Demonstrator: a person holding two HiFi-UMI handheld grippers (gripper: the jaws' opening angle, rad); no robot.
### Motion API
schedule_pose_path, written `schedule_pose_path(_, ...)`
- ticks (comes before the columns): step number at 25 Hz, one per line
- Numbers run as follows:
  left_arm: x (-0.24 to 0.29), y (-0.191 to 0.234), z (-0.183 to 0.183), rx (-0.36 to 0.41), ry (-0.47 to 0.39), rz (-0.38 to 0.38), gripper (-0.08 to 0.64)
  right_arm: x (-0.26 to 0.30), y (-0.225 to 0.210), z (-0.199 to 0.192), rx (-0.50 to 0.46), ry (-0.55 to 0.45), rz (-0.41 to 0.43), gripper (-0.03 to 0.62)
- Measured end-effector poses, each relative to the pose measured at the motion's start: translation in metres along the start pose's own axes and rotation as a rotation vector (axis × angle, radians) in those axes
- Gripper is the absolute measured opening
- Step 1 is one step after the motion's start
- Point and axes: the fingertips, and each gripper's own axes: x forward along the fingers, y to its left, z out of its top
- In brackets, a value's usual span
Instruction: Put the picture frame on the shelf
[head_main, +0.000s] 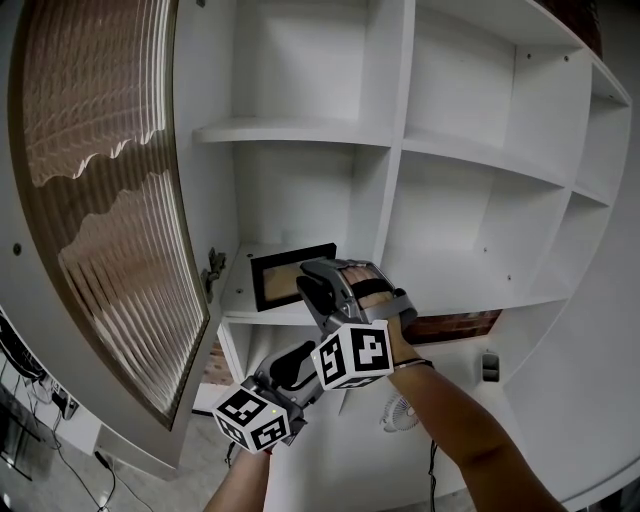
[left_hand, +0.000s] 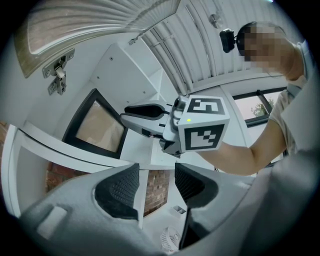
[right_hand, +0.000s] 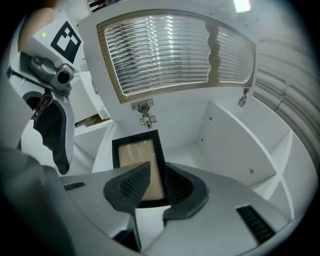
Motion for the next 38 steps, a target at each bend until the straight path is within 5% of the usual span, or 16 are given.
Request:
schedule_pose_path(22, 0.0, -0.011, 0.006, 0.023, -0.028, 0.035, 0.215, -0.059, 0.02, -0.029, 0.468, -0.066, -0.05, 0.064)
schedule_pose_path(31, -0.003, -0.015, 0.005, 0.051, -0.025, 0.055, 0.053, -0.085, 0.039, -0.047, 0.681, -0.091, -0.045, 0.044)
schedule_pose_path(38, -0.004, -0.02, 0.006, 0.057, -0.056, 0.071, 0.014, -0.109, 0.056, -0.054, 0.827, -0.151, -0.031, 0.021)
